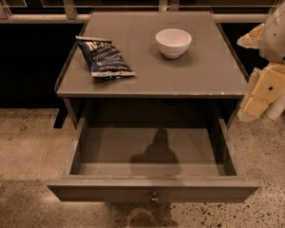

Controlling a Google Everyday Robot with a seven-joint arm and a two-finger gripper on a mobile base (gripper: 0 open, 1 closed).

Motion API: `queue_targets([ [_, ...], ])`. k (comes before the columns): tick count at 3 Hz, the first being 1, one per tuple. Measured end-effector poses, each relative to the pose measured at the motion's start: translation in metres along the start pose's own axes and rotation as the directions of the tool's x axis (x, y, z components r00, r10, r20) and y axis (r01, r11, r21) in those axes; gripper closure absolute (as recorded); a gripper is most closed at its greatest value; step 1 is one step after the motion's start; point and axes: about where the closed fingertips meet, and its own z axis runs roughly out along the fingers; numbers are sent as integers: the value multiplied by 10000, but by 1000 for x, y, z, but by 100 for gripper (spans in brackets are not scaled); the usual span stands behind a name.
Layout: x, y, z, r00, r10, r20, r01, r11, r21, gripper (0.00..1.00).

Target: Place blue chip bag into top drawer

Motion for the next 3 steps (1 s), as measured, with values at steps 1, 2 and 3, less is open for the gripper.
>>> queue_targets([
  [1, 0, 0, 0, 10000, -1, 3, 1, 10000, 1, 0],
  [2, -5, -7, 4, 9993, -115, 353, 113, 9999, 50, 0],
  [3, -21, -24, 24, 9920, -325, 1219, 315, 9995, 98, 0],
])
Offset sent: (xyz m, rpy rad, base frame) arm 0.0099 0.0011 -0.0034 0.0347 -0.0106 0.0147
